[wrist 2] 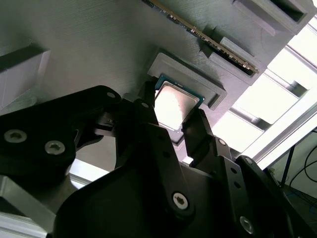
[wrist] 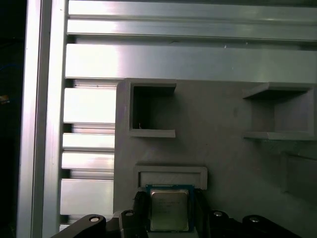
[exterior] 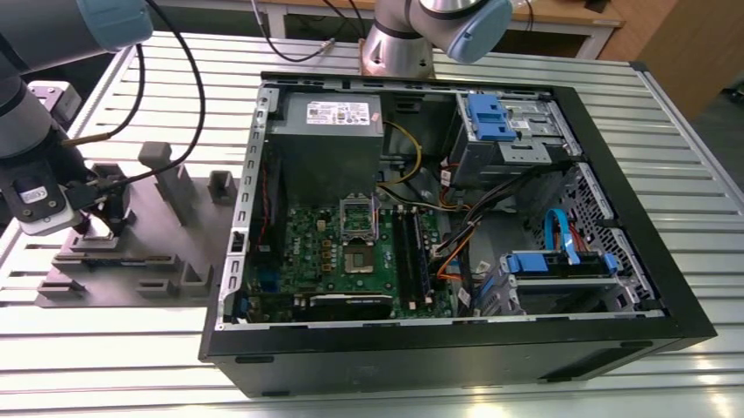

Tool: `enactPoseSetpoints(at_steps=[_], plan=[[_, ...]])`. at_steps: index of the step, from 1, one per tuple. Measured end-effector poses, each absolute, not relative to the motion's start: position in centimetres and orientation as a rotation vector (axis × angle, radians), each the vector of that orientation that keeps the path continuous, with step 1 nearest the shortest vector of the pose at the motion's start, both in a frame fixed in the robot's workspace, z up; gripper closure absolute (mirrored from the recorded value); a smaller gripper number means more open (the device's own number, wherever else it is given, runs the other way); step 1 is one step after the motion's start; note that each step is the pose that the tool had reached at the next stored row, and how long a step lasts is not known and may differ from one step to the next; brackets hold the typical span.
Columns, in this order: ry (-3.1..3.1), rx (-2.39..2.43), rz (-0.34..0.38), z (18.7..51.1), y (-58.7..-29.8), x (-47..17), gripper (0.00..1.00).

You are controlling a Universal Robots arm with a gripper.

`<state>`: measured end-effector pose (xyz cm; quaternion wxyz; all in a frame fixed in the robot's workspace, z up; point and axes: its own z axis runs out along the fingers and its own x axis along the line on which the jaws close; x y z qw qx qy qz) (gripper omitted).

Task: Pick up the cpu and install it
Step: 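Pick up the cpu and move it towards the insertion slot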

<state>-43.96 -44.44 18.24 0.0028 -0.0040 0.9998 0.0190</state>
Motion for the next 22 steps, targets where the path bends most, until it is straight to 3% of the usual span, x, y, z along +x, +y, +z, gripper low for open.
enactPoseSetpoints(at_steps=[22], plan=[[3.136, -0.013, 0.061, 19.5, -44.4, -44.0, 0.53]])
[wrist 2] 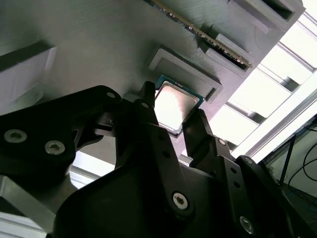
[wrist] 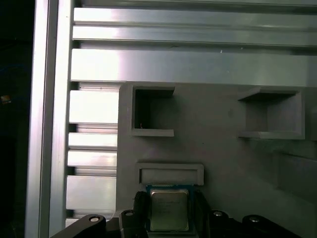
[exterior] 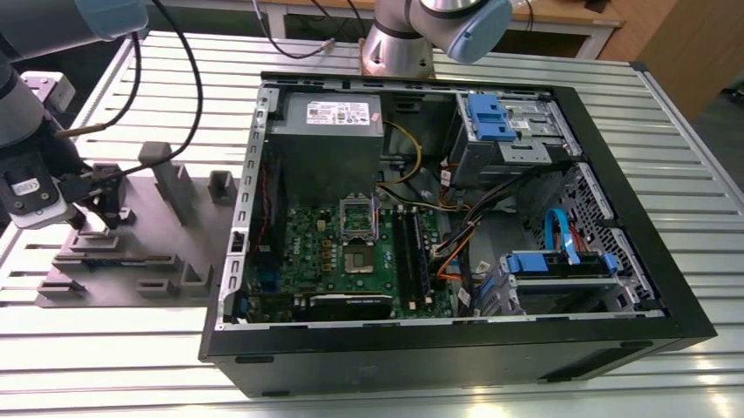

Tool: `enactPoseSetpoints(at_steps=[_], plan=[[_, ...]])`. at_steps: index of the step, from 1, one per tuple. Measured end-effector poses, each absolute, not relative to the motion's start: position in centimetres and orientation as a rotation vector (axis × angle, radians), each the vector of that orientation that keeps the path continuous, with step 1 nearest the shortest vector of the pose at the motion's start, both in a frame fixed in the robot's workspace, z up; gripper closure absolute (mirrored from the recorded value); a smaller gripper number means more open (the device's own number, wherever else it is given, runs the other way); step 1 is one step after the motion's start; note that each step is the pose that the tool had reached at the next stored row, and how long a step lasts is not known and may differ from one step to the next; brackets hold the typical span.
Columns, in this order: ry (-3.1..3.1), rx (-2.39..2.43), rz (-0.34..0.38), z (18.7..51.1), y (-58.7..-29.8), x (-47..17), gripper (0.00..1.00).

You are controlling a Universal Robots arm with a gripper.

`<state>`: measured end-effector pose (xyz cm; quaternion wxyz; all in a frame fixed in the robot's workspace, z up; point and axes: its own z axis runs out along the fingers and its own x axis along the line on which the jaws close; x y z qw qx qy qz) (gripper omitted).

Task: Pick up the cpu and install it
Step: 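Pick up the cpu and move it towards the insertion slot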

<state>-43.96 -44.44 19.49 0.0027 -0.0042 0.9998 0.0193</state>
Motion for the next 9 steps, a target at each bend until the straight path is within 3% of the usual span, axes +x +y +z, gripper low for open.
enactPoseSetpoints(at_steps=[9], plan=[[3.135, -0.013, 0.061, 19.84, -44.44, -43.96, 0.53]])
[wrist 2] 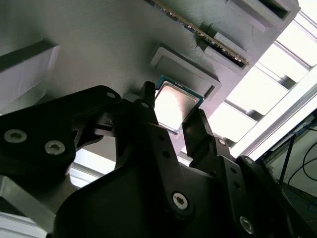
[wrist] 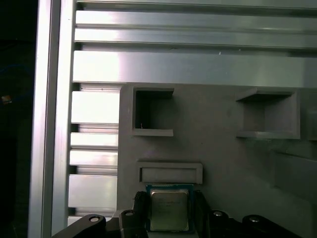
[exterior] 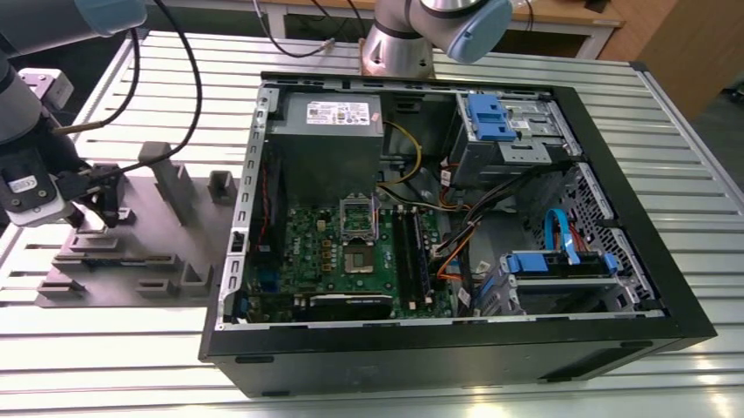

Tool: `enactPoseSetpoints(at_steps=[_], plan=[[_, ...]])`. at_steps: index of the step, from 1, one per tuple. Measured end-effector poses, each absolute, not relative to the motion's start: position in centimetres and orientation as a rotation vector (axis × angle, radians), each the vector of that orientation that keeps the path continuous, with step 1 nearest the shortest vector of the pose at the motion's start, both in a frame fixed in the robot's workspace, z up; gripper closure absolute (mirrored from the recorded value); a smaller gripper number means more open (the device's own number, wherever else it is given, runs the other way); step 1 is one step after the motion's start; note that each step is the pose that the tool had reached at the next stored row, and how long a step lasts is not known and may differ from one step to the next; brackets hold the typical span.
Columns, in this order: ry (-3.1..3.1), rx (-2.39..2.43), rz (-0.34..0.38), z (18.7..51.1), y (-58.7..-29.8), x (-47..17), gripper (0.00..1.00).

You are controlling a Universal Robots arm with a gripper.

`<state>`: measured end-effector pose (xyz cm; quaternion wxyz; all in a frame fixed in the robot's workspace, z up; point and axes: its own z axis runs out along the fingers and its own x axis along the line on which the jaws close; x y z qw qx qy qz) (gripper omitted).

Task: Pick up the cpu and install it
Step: 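Pick up the cpu and move it towards the insertion slot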

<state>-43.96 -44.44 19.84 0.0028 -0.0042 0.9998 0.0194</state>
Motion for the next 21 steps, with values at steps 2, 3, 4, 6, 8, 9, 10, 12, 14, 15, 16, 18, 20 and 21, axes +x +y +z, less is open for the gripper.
enactPoseSetpoints(at_steps=[2, 3, 4, 6, 8, 9, 10, 12, 14, 15, 16, 18, 20, 21], plan=[[3.136, -0.013, 0.061, 19.7, -44.4, -44.0, 0.53], [3.135, -0.013, 0.061, 19.5, -44.4, -44.0, 0.53], [3.135, -0.013, 0.061, 19.4, -44.4, -44.0, 0.53], [3.135, -0.013, 0.061, 19.1, -44.4, -44.0, 0.53], [3.135, -0.013, 0.061, 18.8, -44.4, -44.0, 0.53], [3.135, -0.013, 0.062, 18.7, -44.4, -44.0, 0.53], [3.136, -0.013, 0.063, 18.7, -44.4, -44.0, 0.53], [3.136, -0.013, 0.064, 18.7, -44.4, -44.0, 0.53], [3.135, -0.013, 0.065, 18.6, -44.4, -44.0, 0.53], [3.135, -0.013, 0.065, 18.5, -44.4, -44.0, 0.53], [3.135, -0.013, 0.065, 18.4, -44.4, -44.0, 0.53], [3.136, -0.013, 0.064, 18.4, -44.4, -44.0, 0.53], [3.135, -0.013, 0.065, 18.4, -44.4, -44.0, 0.53], [3.135, -0.013, 0.065, 18.3, -44.4, -44.0, 0.53]])
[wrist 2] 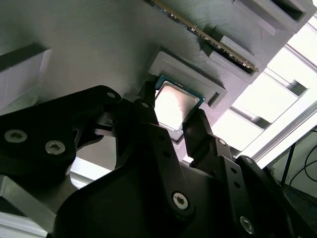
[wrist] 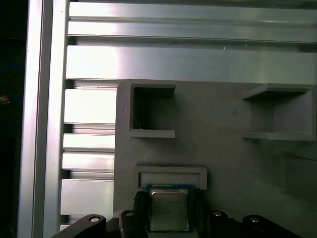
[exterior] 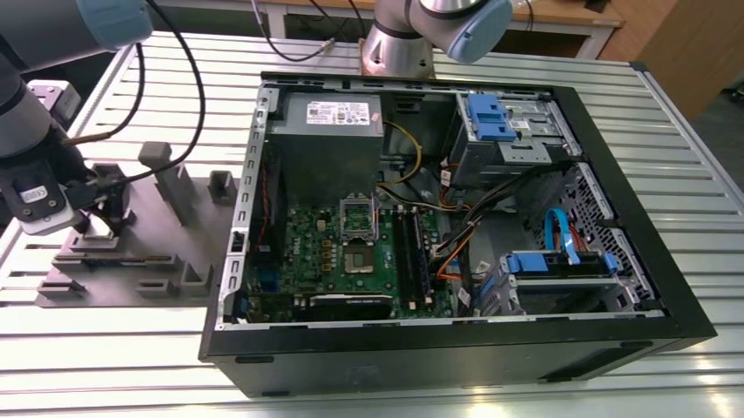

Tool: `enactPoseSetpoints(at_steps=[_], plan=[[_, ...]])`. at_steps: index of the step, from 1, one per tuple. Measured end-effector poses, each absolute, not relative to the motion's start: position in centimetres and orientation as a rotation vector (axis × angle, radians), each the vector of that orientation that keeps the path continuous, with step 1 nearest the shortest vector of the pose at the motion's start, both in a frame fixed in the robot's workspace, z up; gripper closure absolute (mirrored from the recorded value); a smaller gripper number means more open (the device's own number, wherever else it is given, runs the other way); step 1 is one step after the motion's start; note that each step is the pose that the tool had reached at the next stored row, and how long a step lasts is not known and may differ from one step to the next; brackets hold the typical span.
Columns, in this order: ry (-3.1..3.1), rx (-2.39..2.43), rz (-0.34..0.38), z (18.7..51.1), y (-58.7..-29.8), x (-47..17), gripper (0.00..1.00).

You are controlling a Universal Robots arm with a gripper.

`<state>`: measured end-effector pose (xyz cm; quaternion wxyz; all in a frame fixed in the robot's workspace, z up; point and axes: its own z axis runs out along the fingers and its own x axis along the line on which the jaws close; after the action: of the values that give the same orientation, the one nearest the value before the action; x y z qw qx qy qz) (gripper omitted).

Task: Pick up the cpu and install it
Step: 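Pick up the cpu and move it towards the insertion slot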

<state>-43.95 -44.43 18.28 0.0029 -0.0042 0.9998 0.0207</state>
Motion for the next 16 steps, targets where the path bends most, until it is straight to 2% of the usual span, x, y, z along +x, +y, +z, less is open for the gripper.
enactPoseSetpoints(at_steps=[11, 12, 13, 14, 16], plan=[[3.135, -0.013, 0.065, 18.13, -44.44, -43.95, 0.52], [3.135, -0.013, 0.065, 18.13, -44.44, -43.95, 0.46], [3.135, -0.013, 0.065, 18.13, -44.44, -43.95, 0.46], [3.135, -0.013, 0.065, 18.14, -44.44, -43.96, 0.40], [3.135, -0.013, 0.065, 18.14, -44.44, -43.96, 0.40]])
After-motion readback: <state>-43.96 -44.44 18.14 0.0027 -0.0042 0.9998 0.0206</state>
